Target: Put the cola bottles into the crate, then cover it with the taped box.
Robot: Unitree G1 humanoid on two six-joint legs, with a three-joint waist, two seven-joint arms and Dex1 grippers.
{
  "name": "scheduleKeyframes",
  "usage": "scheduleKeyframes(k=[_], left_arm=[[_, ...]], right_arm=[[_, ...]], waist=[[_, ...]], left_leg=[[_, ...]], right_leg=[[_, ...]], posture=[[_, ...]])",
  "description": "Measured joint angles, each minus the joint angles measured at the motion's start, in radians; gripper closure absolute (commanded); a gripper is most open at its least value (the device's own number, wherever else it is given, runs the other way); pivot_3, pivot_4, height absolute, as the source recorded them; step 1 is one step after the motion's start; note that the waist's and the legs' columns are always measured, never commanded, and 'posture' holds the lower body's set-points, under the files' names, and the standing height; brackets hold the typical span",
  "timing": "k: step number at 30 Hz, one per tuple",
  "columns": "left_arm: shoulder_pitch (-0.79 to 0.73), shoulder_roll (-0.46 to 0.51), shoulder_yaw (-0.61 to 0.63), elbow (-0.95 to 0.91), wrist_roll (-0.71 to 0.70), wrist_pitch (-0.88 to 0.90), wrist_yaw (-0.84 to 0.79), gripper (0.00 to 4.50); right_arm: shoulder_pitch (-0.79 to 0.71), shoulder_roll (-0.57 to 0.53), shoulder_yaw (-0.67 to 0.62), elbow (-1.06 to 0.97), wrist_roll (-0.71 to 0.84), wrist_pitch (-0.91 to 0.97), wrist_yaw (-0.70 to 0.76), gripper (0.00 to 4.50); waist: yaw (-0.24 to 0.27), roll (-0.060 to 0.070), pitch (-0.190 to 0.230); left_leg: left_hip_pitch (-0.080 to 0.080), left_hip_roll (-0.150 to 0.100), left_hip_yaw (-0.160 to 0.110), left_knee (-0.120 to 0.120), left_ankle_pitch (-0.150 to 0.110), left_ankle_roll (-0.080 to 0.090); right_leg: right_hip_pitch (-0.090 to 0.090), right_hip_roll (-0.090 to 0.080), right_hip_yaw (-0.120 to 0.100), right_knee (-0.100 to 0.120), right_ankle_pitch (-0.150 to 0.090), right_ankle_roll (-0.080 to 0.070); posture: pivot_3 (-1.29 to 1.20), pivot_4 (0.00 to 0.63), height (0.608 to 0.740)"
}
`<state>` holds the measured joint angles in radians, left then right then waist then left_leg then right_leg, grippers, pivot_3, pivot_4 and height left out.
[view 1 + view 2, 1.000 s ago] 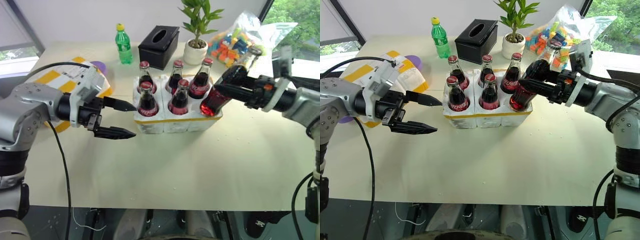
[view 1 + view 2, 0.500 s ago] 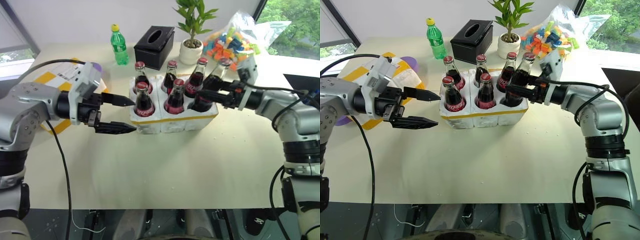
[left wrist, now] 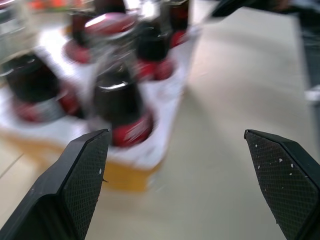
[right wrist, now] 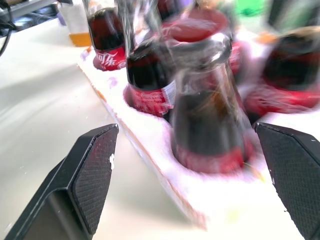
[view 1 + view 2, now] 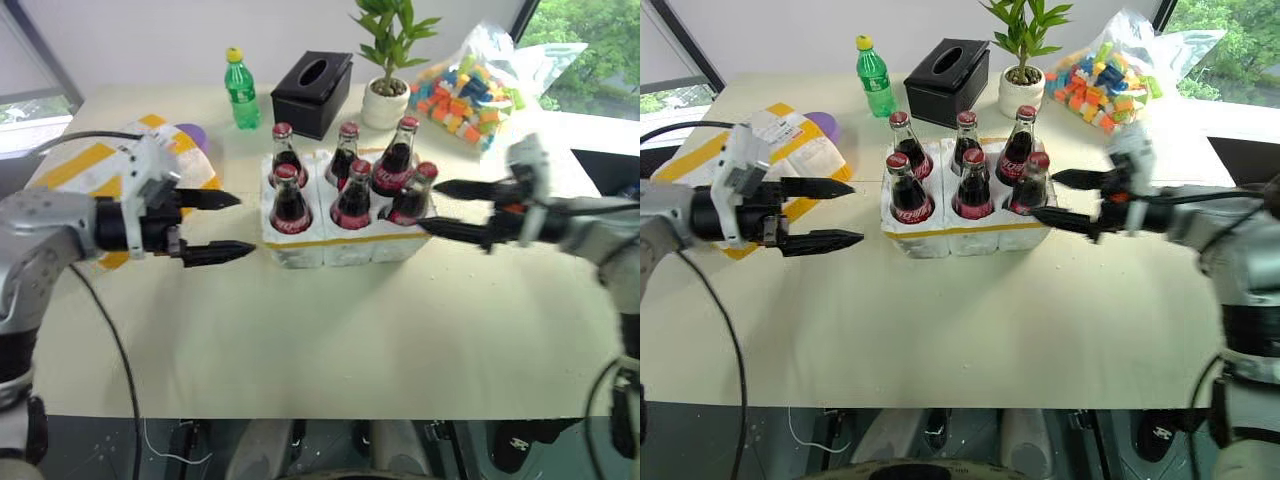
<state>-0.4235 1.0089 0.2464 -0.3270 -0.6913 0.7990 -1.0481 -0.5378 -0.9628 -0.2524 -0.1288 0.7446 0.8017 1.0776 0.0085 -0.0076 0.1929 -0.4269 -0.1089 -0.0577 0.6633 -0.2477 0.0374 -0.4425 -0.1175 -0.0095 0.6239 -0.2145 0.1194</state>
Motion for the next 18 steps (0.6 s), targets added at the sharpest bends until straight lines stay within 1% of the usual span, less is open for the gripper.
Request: scheduleKeyframes(k=[3,6,8,10,11,13,15,18], left_arm=[[0.154,0.070,0.131,-0.067,0.064,-0.002,0.040,0.00],[0.317,0.120,0.245,-0.082,0.187,-0.027,0.078,0.00],[0.484,0.152,0.326,-0.056,0.358,-0.088,0.131,0.00],[0.601,0.165,0.354,-0.005,0.508,-0.169,0.180,0.00],[0.665,0.178,0.346,0.036,0.605,-0.236,0.223,0.00],[0.706,0.184,0.294,0.111,0.733,-0.333,0.299,0.00],[0.697,0.188,0.199,0.189,0.837,-0.440,0.380,0.00],[0.627,0.157,0.073,0.264,0.913,-0.526,0.458,0.00]], right_arm=[[0.027,-0.084,-0.111,-0.010,0.076,0.064,0.053,0.01],[0.037,-0.129,-0.158,0.024,0.103,0.099,0.081,0.01],[0.047,-0.143,-0.171,0.052,0.105,0.106,0.096,0.01],[0.054,-0.140,-0.175,0.055,0.103,0.097,0.103,0.01],[0.050,-0.131,-0.173,0.052,0.103,0.083,0.102,0.01],[0.042,-0.107,-0.161,0.047,0.104,0.071,0.097,0.01],[0.019,-0.073,-0.135,0.041,0.108,0.067,0.090,0.01],[0.005,-0.059,-0.110,0.036,0.113,0.067,0.076,0.01]], waist=[[-0.007,0.001,0.000],[-0.006,0.001,-0.001],[-0.006,0.002,-0.001],[-0.003,0.002,-0.001],[-0.001,0.003,-0.001],[0.004,0.003,-0.002],[0.011,0.004,-0.002],[0.020,0.004,-0.002]], left_leg=[[0.002,0.001,0.000,-0.002,0.000,-0.001],[0.002,0.002,0.001,-0.002,0.000,-0.001],[0.003,0.002,0.002,-0.002,0.000,-0.001],[0.002,0.002,0.002,-0.002,0.000,-0.001],[0.002,0.002,0.002,-0.003,-0.001,-0.003],[0.002,0.002,0.002,-0.003,-0.002,-0.004],[0.002,0.002,0.002,-0.003,-0.002,-0.004],[0.001,0.001,0.002,-0.003,-0.003,-0.002]], right_leg=[[0.001,0.000,0.000,0.000,0.000,0.000],[0.001,0.000,0.000,0.001,-0.001,-0.001],[0.001,-0.001,0.001,0.000,-0.002,-0.004],[0.000,-0.001,0.001,0.000,-0.002,-0.004],[0.000,-0.001,0.001,0.000,-0.002,-0.004],[0.001,-0.001,0.001,-0.001,-0.002,-0.004],[0.000,-0.001,0.001,-0.004,-0.002,-0.004],[-0.001,-0.001,0.001,-0.006,-0.001,-0.004]], posture=[[0.00,0.150,0.732],[0.00,0.150,0.732],[0.00,0.150,0.732],[0.00,0.150,0.732],[0.00,0.150,0.732],[0.00,0.150,0.732],[0.00,0.150,0.732],[0.00,0.150,0.732]])
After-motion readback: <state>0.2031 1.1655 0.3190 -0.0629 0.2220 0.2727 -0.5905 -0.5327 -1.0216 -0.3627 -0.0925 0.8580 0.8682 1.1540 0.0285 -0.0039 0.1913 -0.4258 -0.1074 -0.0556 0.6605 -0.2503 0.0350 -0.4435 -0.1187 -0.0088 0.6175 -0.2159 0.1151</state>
